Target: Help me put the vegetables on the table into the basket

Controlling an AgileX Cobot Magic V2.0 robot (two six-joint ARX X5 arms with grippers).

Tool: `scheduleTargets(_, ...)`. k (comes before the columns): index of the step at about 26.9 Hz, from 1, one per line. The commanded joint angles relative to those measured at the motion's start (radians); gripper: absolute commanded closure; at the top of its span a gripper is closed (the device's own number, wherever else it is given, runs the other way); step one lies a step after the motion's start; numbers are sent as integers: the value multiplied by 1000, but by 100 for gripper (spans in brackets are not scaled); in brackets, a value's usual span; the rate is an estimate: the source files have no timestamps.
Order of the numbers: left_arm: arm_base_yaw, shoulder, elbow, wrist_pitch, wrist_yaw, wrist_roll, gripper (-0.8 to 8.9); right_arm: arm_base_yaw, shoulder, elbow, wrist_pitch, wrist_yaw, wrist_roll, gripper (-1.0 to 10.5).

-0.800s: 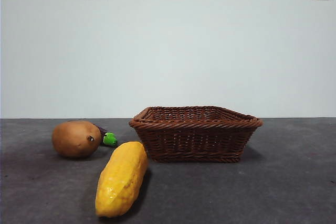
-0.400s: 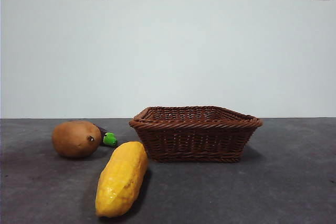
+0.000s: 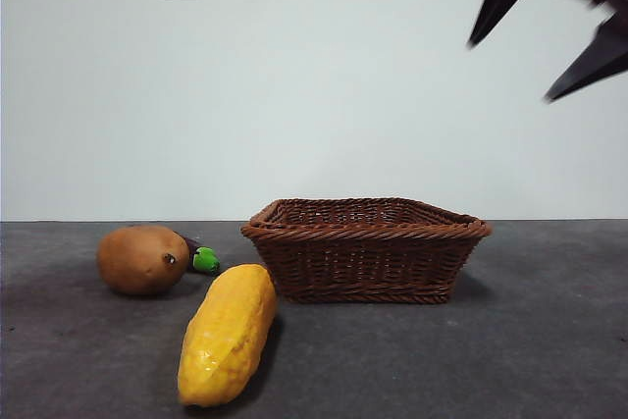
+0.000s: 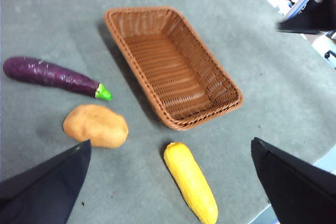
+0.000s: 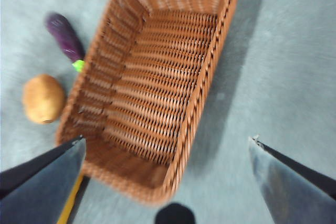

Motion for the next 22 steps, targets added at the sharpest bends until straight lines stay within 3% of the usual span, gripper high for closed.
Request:
scheduleTargets(1, -3, 6, 3, 0, 3, 12, 141, 32, 140, 87, 11, 22, 3, 348)
scheduleTargets(10, -4, 26, 3, -13, 0, 27, 141, 88, 484, 240, 72, 98, 21, 359)
scheduleTargets(12, -4, 26, 3, -15, 0, 26, 141, 88, 526, 240, 80, 97, 21, 445)
scheduleTargets(15, -4, 28, 3, -17, 0, 26, 141, 88, 576, 240, 85, 97, 23, 453)
scheduleTargets(20, -4, 49, 3, -19, -1, 27, 141, 101, 612, 240, 96, 94, 23, 831)
scheduleTargets(22, -4, 59, 3, -21, 0, 27, 141, 108, 622, 240, 95, 93, 23, 857)
